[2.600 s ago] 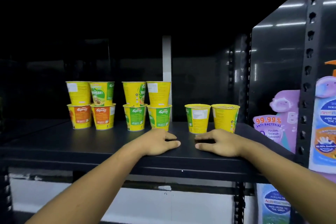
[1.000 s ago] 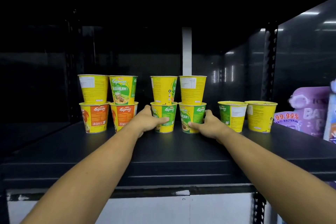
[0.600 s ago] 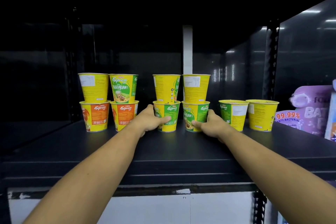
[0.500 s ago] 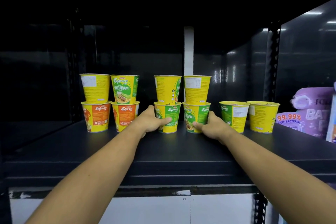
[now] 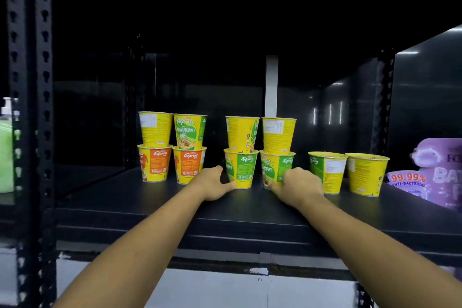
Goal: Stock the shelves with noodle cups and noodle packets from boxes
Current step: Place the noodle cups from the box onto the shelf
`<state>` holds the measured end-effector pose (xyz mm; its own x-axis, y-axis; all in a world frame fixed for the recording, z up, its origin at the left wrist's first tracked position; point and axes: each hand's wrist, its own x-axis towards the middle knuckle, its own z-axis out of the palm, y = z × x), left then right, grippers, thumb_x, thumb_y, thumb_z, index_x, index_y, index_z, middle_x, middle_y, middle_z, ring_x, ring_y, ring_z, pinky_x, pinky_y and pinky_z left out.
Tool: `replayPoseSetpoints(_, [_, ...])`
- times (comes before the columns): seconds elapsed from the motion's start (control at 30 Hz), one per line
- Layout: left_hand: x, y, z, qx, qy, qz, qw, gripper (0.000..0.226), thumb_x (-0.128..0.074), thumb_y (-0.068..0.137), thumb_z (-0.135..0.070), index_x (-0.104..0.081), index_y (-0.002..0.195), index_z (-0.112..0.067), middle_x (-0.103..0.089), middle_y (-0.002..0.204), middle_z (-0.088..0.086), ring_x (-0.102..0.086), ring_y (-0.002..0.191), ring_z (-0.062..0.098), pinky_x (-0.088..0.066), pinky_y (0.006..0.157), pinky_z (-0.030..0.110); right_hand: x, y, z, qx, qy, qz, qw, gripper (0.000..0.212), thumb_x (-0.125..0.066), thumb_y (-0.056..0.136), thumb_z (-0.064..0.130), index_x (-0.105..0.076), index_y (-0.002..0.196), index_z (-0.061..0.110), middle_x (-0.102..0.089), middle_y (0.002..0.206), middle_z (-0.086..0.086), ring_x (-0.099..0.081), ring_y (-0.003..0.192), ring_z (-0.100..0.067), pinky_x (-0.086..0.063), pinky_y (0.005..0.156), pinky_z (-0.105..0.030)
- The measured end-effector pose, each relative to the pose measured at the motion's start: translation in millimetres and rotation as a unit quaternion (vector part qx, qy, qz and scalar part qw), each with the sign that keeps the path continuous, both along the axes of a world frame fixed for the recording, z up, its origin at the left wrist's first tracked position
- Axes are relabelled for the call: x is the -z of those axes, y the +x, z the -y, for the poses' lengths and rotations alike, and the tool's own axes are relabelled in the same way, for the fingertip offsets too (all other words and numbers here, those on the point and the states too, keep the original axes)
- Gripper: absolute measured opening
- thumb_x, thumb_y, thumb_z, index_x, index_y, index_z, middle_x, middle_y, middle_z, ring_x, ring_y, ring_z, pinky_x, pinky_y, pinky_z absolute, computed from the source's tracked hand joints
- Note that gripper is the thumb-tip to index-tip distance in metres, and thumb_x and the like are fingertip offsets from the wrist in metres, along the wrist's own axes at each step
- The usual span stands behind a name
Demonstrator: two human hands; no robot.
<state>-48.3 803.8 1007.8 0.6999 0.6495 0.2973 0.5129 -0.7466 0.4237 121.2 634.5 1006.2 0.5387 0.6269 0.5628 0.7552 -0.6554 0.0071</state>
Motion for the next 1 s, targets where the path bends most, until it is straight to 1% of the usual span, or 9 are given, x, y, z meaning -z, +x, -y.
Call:
replayPoseSetpoints(0.13, [8, -29, 8, -0.011, 0.031, -0.044, 0.998, 0.068, -0.063, 0.097, -0.053, -0.046, 0.153, -0.017, -0.053, 0.151, 0.006, -0.051, 0.136, 0.023, -0.044, 0.111, 0.037, 0, -15, 0, -0.067, -0.029, 0.003, 0.997, 0.048, -0.052, 0.094, 0.065, -0.057, 0.082, 0.019, -0.063, 0.089, -0.003, -0.066, 0.088, -0.026, -0.046, 0.066, -0.032])
replayPoseSetpoints(0.2, [5, -45, 15, 0.000, 0.040, -0.061, 0.997, 0.060, -0.061, 0.099, -0.052, -0.053, 0.148, -0.019, -0.057, 0.147, 0.003, -0.054, 0.132, 0.020, -0.045, 0.110, 0.036, 2, -23, -2, -0.113, -0.041, -0.037, 0.992, 0.048, -0.055, 0.092, 0.066, -0.063, 0.081, 0.020, -0.061, 0.085, 0.001, -0.063, 0.086, -0.024, -0.051, 0.068, -0.032])
replayPoseSetpoints(0.33, [1, -75, 30, -0.004, 0.035, -0.081, 0.996, 0.051, -0.058, 0.100, -0.053, -0.061, 0.141, -0.021, -0.060, 0.142, -0.002, -0.055, 0.127, 0.016, -0.044, 0.104, 0.029, 7, -44, -7, -0.201, -0.059, -0.141, 0.967, 0.054, -0.055, 0.085, 0.074, -0.072, 0.092, 0.023, -0.067, 0.089, 0.002, -0.062, 0.087, -0.019, -0.056, 0.075, -0.036])
replayPoseSetpoints(0.4, [2, -87, 35, -0.015, 0.036, -0.081, 0.996, 0.049, -0.057, 0.101, -0.053, -0.065, 0.137, -0.022, -0.063, 0.138, -0.003, -0.056, 0.125, 0.016, -0.044, 0.099, 0.028, 9, -56, -8, -0.241, -0.080, -0.170, 0.952, 0.058, -0.051, 0.086, 0.076, -0.074, 0.101, 0.025, -0.070, 0.098, 0.001, -0.063, 0.093, -0.020, -0.056, 0.082, -0.037])
replayPoseSetpoints(0.5, [4, -102, 42, -0.026, 0.038, -0.081, 0.996, 0.047, -0.053, 0.103, -0.052, -0.066, 0.137, -0.023, -0.064, 0.138, -0.002, -0.056, 0.128, 0.018, -0.044, 0.102, 0.030, 12, -72, -8, -0.287, -0.116, -0.195, 0.931, 0.062, -0.046, 0.094, 0.070, -0.065, 0.134, 0.027, -0.064, 0.135, -0.002, -0.058, 0.121, -0.022, -0.049, 0.101, -0.036])
replayPoseSetpoints(0.57, [5, -110, 47, -0.031, 0.039, -0.083, 0.995, 0.047, -0.050, 0.105, -0.051, -0.063, 0.141, -0.022, -0.062, 0.143, -0.001, -0.054, 0.131, 0.019, -0.043, 0.107, 0.031, 13, -77, -8, -0.299, -0.135, -0.185, 0.926, 0.064, -0.042, 0.100, 0.065, -0.053, 0.147, 0.024, -0.051, 0.153, -0.002, -0.048, 0.137, -0.023, -0.040, 0.112, -0.036])
replayPoseSetpoints(0.67, [8, -118, 49, -0.030, 0.036, -0.079, 0.996, 0.048, -0.049, 0.105, -0.050, -0.062, 0.142, -0.022, -0.061, 0.145, 0.000, -0.053, 0.133, 0.020, -0.041, 0.110, 0.032, 10, -81, -5, -0.302, -0.149, -0.180, 0.924, 0.064, -0.039, 0.103, 0.061, -0.045, 0.154, 0.022, -0.041, 0.161, -0.001, -0.039, 0.146, -0.023, -0.031, 0.119, -0.034])
replayPoseSetpoints(0.87, [4, -121, 39, -0.008, 0.033, -0.084, 0.996, 0.047, -0.052, 0.104, -0.051, -0.065, 0.138, -0.023, -0.064, 0.140, -0.001, -0.056, 0.129, 0.018, -0.044, 0.109, 0.035, 5, -84, -6, -0.290, -0.144, -0.204, 0.924, 0.066, -0.042, 0.103, 0.061, -0.041, 0.156, 0.023, -0.035, 0.164, 0.000, -0.032, 0.150, -0.021, -0.026, 0.120, -0.033])
replayPoseSetpoints(1.0, [-1, -103, 28, 0.014, 0.036, -0.107, 0.994, 0.049, -0.052, 0.103, -0.054, -0.065, 0.139, -0.024, -0.063, 0.141, -0.002, -0.056, 0.125, 0.017, -0.044, 0.097, 0.029, 5, -79, -9, -0.268, -0.137, -0.223, 0.927, 0.069, -0.045, 0.099, 0.066, -0.047, 0.153, 0.024, -0.042, 0.160, -0.001, -0.039, 0.145, -0.022, -0.033, 0.114, -0.033])
